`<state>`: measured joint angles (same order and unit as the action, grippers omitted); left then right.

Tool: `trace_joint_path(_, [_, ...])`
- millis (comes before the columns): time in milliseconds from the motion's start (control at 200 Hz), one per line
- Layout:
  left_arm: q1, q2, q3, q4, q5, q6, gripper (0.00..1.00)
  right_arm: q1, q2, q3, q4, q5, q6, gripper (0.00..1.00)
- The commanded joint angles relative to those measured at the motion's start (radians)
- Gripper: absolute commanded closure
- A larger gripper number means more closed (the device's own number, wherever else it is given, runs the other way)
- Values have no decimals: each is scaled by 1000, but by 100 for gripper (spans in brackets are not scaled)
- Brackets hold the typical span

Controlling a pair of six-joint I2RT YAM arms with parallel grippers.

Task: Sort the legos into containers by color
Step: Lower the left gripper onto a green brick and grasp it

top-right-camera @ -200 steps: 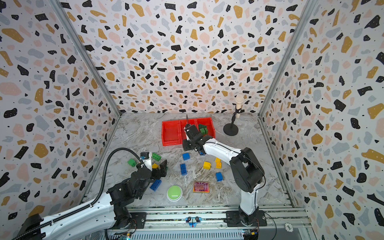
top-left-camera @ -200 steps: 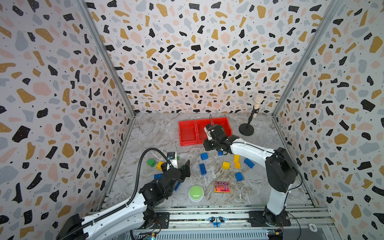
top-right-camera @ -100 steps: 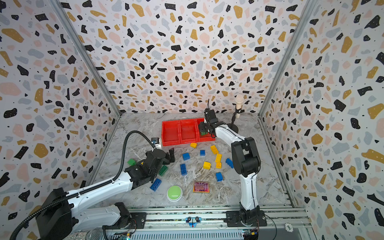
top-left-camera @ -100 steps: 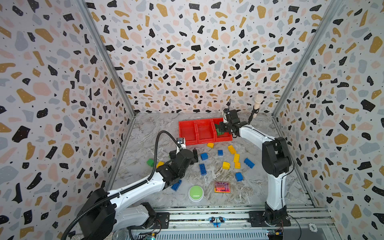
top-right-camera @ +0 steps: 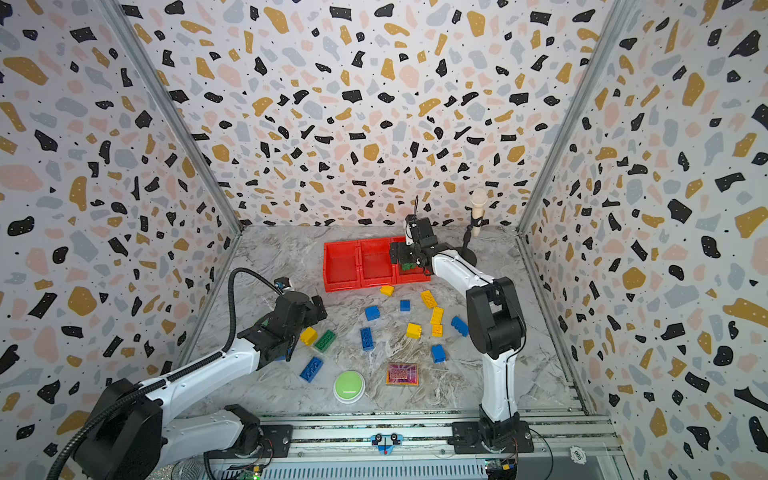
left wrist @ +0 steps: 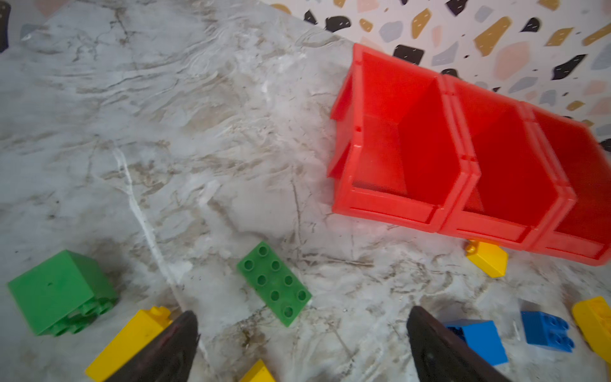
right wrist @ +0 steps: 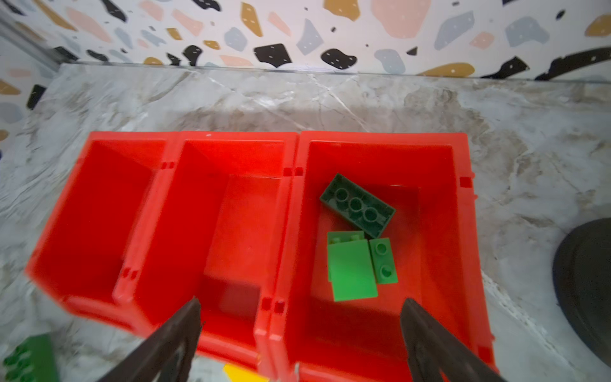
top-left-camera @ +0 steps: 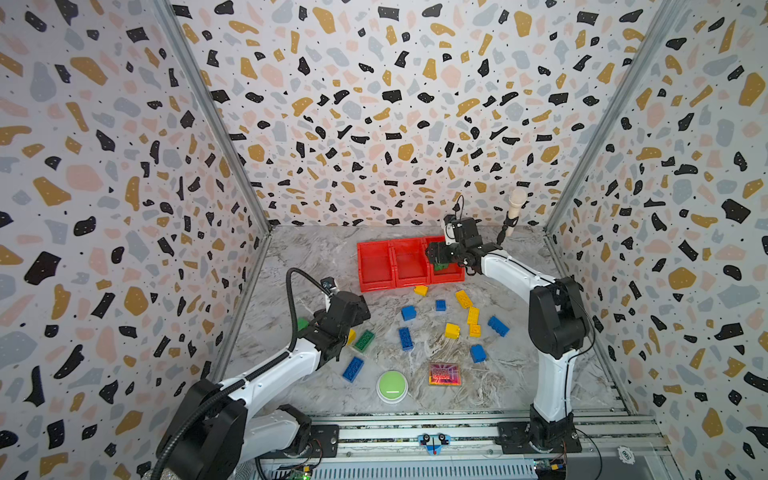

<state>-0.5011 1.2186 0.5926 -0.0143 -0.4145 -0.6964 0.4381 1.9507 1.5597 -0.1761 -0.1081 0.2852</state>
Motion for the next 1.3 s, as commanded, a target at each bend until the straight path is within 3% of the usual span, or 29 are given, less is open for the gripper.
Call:
trace_joint_path(0, [15, 49, 6, 8, 48, -23, 0, 55, -132, -65, 18, -12, -12, 0])
trace_joint_path(225, [32, 180, 58, -9, 56, -24, 2, 117, -238, -209, 46, -28, 0, 1])
trace_joint_path(681, [68, 418, 181, -36, 82, -51, 9, 119, -375, -413, 136, -63, 51, 1])
trace_joint_path(1086, [75, 520, 266, -158, 39, 28, 45, 119, -442, -491, 159, -91, 66, 1])
trace_joint_path(1291, [75, 533, 300, -211, 33, 65, 74, 119, -514, -538, 164, -70, 68, 1])
